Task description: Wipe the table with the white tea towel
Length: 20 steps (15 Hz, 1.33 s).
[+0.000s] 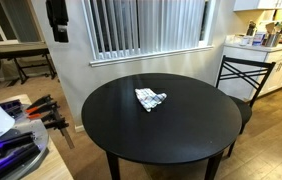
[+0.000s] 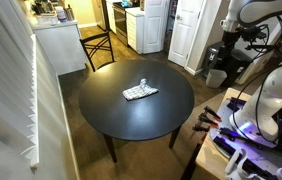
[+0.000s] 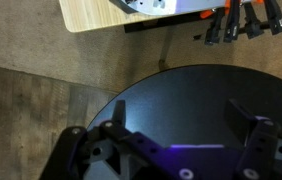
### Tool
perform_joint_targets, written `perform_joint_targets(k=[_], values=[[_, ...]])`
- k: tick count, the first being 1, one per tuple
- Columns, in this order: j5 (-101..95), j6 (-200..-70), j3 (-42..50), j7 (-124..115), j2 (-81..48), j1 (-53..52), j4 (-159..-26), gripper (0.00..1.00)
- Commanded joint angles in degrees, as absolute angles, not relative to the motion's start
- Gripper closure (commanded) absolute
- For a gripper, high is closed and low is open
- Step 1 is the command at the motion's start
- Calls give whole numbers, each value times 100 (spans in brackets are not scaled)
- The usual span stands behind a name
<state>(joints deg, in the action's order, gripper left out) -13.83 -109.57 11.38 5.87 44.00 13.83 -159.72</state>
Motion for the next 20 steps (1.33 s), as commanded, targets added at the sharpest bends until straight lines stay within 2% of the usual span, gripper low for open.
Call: perform_joint_targets(k=[1, 8, 16, 20], values=[[-1380, -10946, 1136, 585, 4401, 1380, -15965, 0], [-1243, -11391, 751, 299, 3661, 907, -15694, 0], [-1158, -13328, -34, -1322, 1221, 560, -14689, 0], [-1238, -14117, -102, -2288, -152, 505, -13887, 0]])
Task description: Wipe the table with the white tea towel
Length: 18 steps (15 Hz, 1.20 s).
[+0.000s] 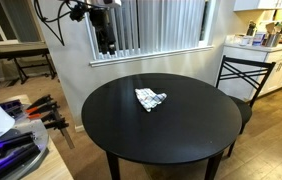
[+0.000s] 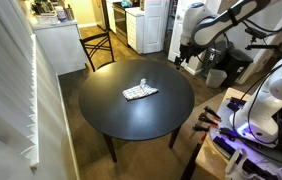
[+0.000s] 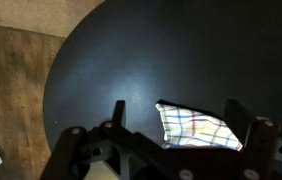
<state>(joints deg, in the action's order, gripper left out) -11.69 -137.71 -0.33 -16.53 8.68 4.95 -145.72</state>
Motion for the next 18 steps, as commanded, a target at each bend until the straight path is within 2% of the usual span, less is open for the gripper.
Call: perform_joint_targets(k=[1, 4, 6, 18], values=[[-1265, -14157, -81, -2472, -462, 446, -13660, 0], [-1028, -13982, 18, -2343, -998, 225, -13195, 0], [-608, -13877, -32, -1779, -950, 183, -13181, 0], [-786, -14025, 115, -2026, -1269, 9, -12923, 0]])
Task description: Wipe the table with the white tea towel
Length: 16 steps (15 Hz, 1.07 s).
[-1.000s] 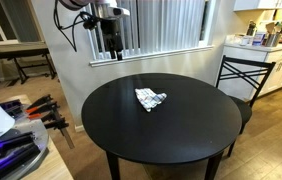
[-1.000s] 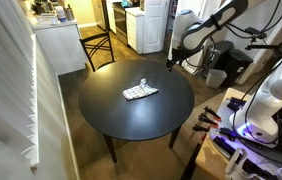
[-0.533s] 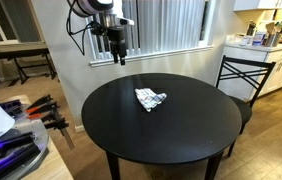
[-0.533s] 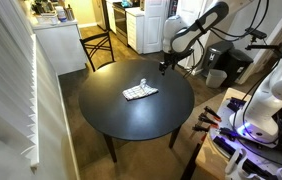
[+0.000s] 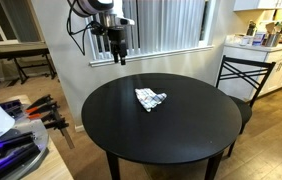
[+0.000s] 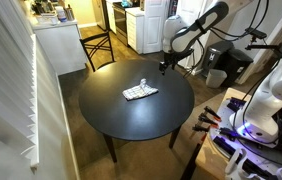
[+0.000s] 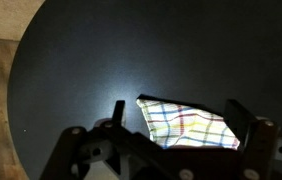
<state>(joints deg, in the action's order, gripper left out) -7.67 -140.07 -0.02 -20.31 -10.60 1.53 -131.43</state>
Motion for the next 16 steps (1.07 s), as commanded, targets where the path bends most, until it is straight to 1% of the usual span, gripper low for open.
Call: perform_joint_targets(k=[1, 11, 16], values=[[-810, -14034, 135, -2057, -1591, -33, -12622, 0], [-588, -14041, 314, -1860, -4287, -306, -9937, 0], [-211, -13923, 128, -1622, -5445, -179, -8635, 0]])
